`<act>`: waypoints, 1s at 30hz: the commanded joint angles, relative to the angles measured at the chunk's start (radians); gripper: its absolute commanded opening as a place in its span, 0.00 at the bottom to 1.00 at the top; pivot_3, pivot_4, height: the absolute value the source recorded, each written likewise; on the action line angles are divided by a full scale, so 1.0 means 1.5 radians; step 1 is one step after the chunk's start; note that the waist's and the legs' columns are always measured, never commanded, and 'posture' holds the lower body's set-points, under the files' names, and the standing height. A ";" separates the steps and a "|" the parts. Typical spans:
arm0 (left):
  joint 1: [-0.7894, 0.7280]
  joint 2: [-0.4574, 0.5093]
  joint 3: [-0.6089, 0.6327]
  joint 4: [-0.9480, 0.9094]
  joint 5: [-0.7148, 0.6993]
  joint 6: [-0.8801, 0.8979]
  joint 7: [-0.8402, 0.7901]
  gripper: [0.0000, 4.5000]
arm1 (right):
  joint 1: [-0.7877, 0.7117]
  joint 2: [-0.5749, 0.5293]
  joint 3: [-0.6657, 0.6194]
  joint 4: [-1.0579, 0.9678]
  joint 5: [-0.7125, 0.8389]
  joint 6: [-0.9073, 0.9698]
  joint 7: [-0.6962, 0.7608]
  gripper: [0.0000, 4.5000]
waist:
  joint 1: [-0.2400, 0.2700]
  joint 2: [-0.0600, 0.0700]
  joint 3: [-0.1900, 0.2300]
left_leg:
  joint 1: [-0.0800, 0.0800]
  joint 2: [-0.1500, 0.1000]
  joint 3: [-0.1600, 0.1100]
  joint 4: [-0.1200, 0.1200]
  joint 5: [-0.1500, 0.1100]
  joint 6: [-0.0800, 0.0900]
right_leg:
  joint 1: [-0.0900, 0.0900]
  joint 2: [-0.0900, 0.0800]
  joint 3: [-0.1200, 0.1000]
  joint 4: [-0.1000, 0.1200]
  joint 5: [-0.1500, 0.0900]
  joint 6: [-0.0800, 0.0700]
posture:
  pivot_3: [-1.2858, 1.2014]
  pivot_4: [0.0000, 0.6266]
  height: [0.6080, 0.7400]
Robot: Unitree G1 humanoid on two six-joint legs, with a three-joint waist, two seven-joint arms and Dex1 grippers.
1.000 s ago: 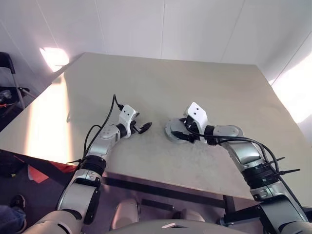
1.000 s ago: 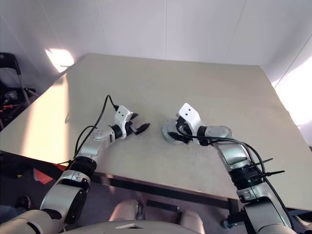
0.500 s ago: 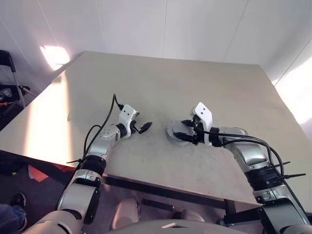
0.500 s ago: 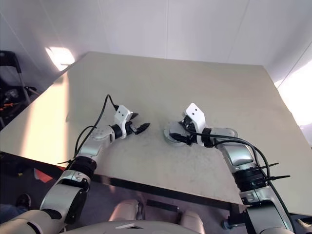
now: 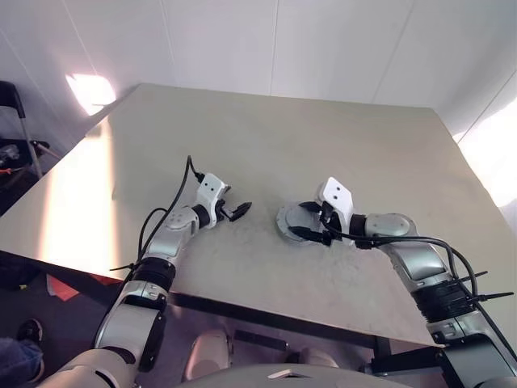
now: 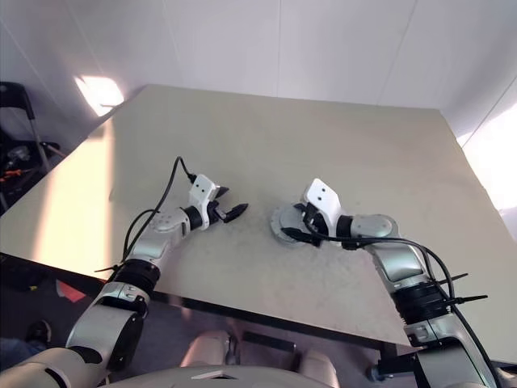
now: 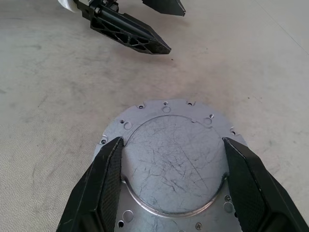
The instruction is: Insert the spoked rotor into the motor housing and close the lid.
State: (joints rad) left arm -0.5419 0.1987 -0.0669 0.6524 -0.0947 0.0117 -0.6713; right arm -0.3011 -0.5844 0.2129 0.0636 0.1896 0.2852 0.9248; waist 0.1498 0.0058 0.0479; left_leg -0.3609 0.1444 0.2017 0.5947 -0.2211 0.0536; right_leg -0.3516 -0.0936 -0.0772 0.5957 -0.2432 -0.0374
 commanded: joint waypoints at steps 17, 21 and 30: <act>-0.005 0.001 0.011 -0.026 -0.007 -0.005 0.008 1.00 | -0.004 -0.038 0.120 0.215 -0.161 -0.021 -0.022 0.69 | -0.005 -0.004 -0.007 | 0.027 -0.005 0.000 -0.011 -0.001 0.000 | 0.025 0.000 0.006 -0.016 -0.006 0.009 | 0.52 0.00 1.00; 0.002 0.001 0.011 -0.033 -0.008 -0.004 0.009 1.00 | -0.021 -0.026 0.095 0.212 -0.129 0.000 -0.023 0.69 | -0.006 -0.004 -0.006 | 0.028 -0.007 0.000 -0.011 -0.001 0.000 | 0.024 0.000 0.009 -0.016 -0.008 0.012 | 0.52 0.00 1.00; 0.010 0.001 0.010 -0.041 -0.008 -0.001 0.012 1.00 | -0.048 0.017 -0.002 0.145 0.005 0.127 0.004 0.69 | -0.016 -0.003 0.000 | 0.015 -0.009 0.000 -0.012 -0.001 0.000 | 0.012 0.000 0.011 -0.016 -0.008 0.013 | 0.52 0.00 1.00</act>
State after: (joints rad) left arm -0.5135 0.1970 -0.0637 0.6308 -0.0950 0.0122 -0.6570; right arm -0.4105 -0.5453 0.2066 0.2247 0.2075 0.3762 0.9293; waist 0.1255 0.0012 0.0472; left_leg -0.3398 0.1317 0.2018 0.5769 -0.2215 0.0516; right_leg -0.3349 -0.0942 -0.0603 0.5717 -0.2546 -0.0189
